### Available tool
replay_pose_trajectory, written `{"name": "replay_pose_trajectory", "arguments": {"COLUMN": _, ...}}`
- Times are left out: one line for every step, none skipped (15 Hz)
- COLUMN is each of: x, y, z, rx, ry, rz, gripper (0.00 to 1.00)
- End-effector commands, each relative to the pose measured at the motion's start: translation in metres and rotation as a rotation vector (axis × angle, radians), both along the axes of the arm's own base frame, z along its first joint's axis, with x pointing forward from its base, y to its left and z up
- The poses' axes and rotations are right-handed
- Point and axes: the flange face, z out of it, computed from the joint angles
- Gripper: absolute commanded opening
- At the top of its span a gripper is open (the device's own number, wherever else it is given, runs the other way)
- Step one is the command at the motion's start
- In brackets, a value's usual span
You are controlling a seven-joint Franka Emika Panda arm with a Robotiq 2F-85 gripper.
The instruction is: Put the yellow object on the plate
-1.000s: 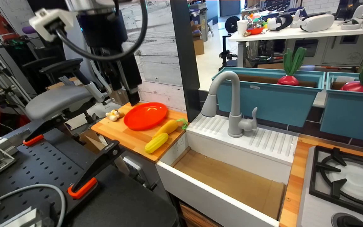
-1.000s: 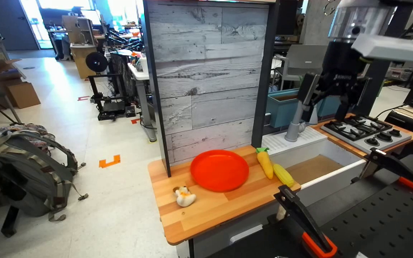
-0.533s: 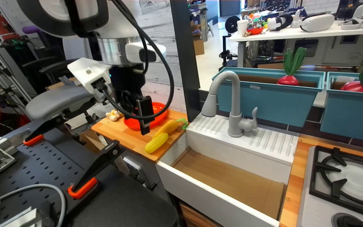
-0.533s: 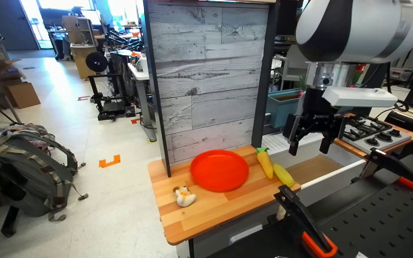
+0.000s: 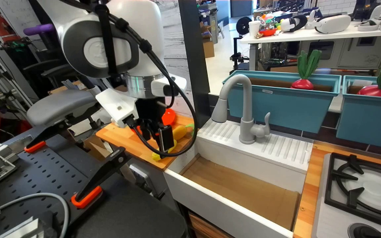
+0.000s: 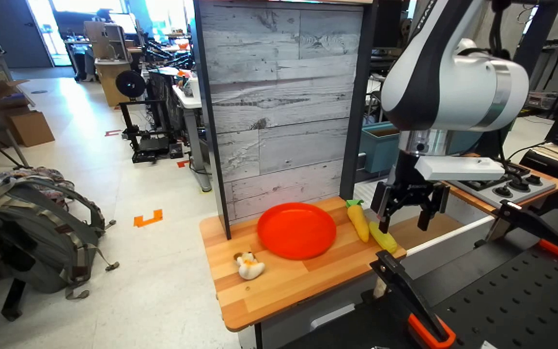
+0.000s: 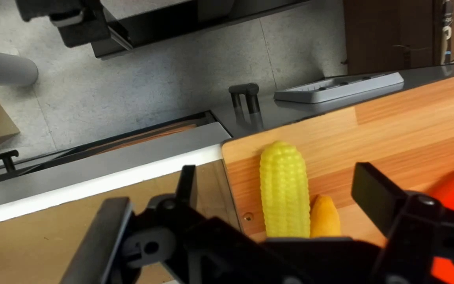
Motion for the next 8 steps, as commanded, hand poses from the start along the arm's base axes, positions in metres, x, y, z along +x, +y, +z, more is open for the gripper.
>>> {"name": "replay_pose_trajectory", "arguments": {"x": 0.009, "y": 0.001, "z": -0.024, "rx": 0.002, "ry": -0.003, "rz": -0.002, "gripper": 1.0}}
{"name": "replay_pose_trajectory", "arguments": {"x": 0.01, "y": 0.001, "z": -0.029, "rx": 0.002, "ry": 0.0, "rz": 0.0, "gripper": 1.0}}
{"name": "replay_pose_trajectory", "arguments": {"x": 0.011, "y": 0.001, "z": -0.033, "rx": -0.001, "ry": 0.003, "rz": 0.004, "gripper": 1.0}}
{"name": "replay_pose_trajectory", "arguments": {"x": 0.012, "y": 0.001, "z": -0.036, "rx": -0.005, "ry": 0.003, "rz": 0.007, "gripper": 0.75}}
{"name": "replay_pose_trajectory", "arguments": {"x": 0.013, "y": 0.001, "z": -0.039, "rx": -0.005, "ry": 0.004, "rz": 0.01, "gripper": 0.74}}
{"name": "replay_pose_trajectory", "arguments": {"x": 0.014, "y": 0.001, "z": -0.041, "rx": -0.007, "ry": 0.005, "rz": 0.013, "gripper": 0.66}}
{"name": "replay_pose_trajectory", "arguments": {"x": 0.015, "y": 0.0, "z": -0.043, "rx": -0.007, "ry": 0.006, "rz": 0.015, "gripper": 0.58}}
{"name": "replay_pose_trajectory", "arguments": {"x": 0.016, "y": -0.001, "z": -0.044, "rx": -0.009, "ry": 0.005, "rz": 0.018, "gripper": 0.51}}
